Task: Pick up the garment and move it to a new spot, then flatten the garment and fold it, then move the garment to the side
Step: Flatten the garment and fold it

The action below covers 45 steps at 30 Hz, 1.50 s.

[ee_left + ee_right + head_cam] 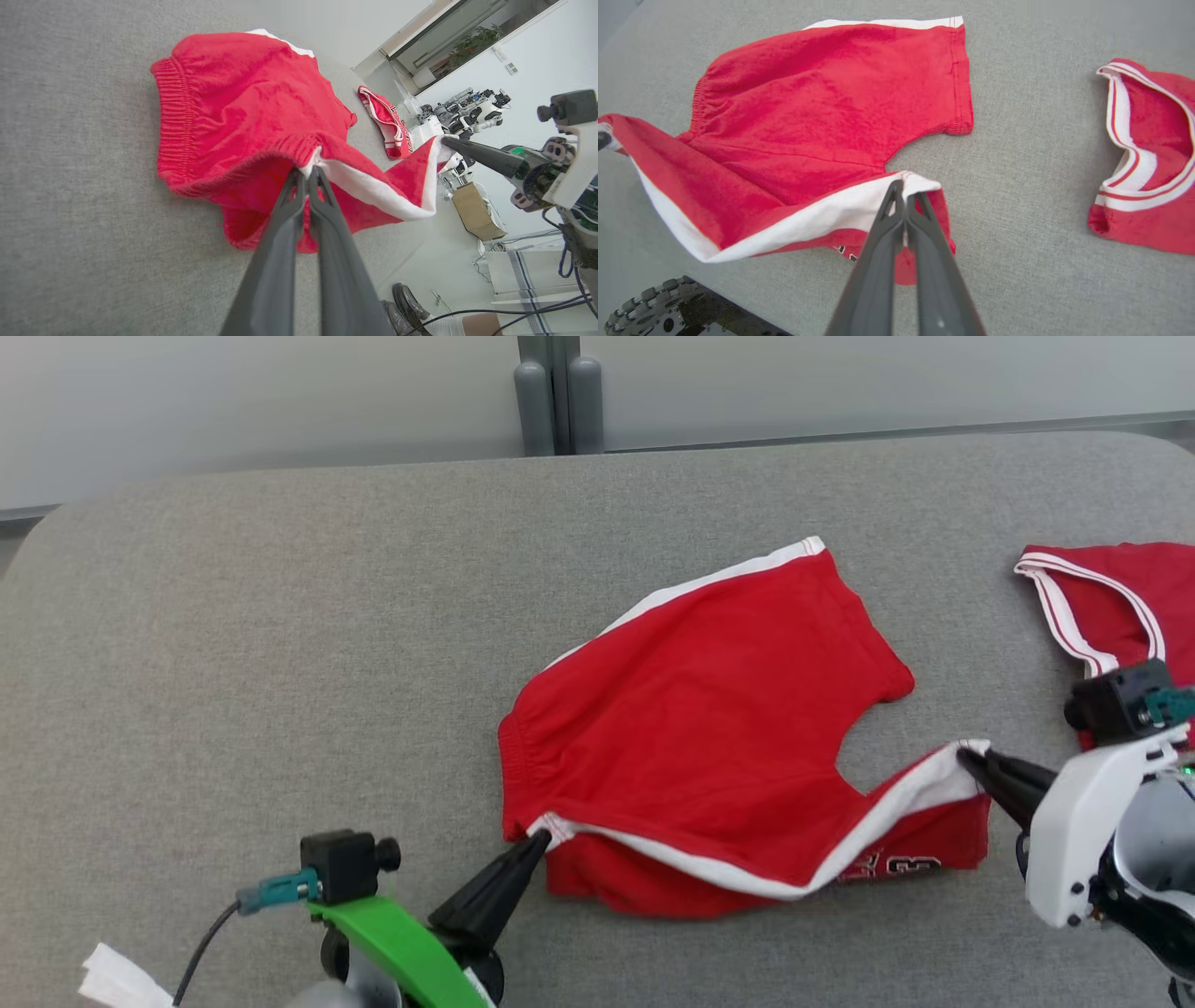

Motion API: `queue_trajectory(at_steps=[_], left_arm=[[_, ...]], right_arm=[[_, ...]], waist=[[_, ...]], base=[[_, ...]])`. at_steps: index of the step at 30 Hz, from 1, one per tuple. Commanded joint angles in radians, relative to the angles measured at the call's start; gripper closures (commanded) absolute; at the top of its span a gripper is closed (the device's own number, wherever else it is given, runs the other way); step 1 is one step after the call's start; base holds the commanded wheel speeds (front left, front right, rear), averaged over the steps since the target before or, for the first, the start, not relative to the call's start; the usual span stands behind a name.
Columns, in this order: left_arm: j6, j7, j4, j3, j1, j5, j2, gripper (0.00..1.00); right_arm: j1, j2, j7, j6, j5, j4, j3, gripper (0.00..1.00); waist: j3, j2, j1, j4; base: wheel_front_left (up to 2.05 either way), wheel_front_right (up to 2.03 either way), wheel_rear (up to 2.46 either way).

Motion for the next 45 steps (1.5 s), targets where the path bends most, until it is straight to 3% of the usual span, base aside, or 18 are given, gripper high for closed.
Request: queue_trajectory(at_steps=[1, 4, 11, 22, 34, 35, 36, 37, 45], left_arm=[[-0.002, -0.008, 0.016, 0.014, -0.031, -0.002, -0.014, 1.00], [0.007, -0.024, 0.072, 0.035, -0.081, 0.007, -0.050, 1.00], [0.077, -0.073, 0.225, 0.060, -0.181, 0.081, -0.138, 1.00], [0.098, -0.089, 0.348, 0.069, -0.279, 0.114, -0.252, 1.00], [0.113, -0.100, 0.427, 0.096, -0.360, 0.139, -0.324, 0.98], [0.113, -0.100, 0.435, 0.098, -0.364, 0.146, -0.328, 0.62], [0.112, -0.102, 0.444, 0.101, -0.367, 0.153, -0.333, 0.06], [0.109, -0.101, 0.448, 0.104, -0.369, 0.155, -0.336, 0.00], [0.088, -0.107, 0.471, 0.150, -0.341, 0.202, -0.340, 0.00]], right_arm=[[-0.037, -0.001, -0.029, 0.000, -0.014, 0.033, 0.019, 1.00], [-0.138, 0.002, -0.093, 0.000, -0.045, 0.122, 0.059, 1.00], [-0.342, 0.009, -0.234, 0.000, -0.125, 0.329, 0.141, 1.00], [-0.584, 0.055, -0.406, -0.001, -0.212, 0.633, 0.175, 1.00], [-0.714, 0.110, -0.532, -0.001, -0.267, 0.841, 0.157, 1.00], [-0.721, 0.117, -0.533, -0.001, -0.264, 0.853, 0.161, 0.58], [-0.726, 0.123, -0.537, -0.001, -0.261, 0.865, 0.165, 0.00], [-0.732, 0.127, -0.544, -0.001, -0.260, 0.872, 0.170, 0.00], [-0.739, 0.128, -0.571, -0.001, -0.217, 0.912, 0.208, 0.00]], waist=[[0.009, 0.0000, 0.0001, 0.010], [0.023, 0.0000, 0.0001, 0.024], [0.055, 0.0000, 0.0001, 0.054], [0.113, 0.0000, 0.0001, 0.104], [0.171, 0.0000, 0.0001, 0.143], [0.173, 0.0000, 0.0001, 0.143], [0.175, 0.0000, 0.0001, 0.143], [0.175, 0.0000, 0.0001, 0.143], [0.146, 0.0000, 0.0001, 0.134]], base=[[0.00, 0.00, 0.00], [0.00, 0.00, 0.00], [0.00, 0.00, 0.00], [0.00, 0.00, 0.00], [0.00, 0.00, 0.00], [0.00, 0.00, 0.00], [0.00, 0.00, 0.00], [0.00, 0.00, 0.00], [0.00, 0.00, 0.00]])
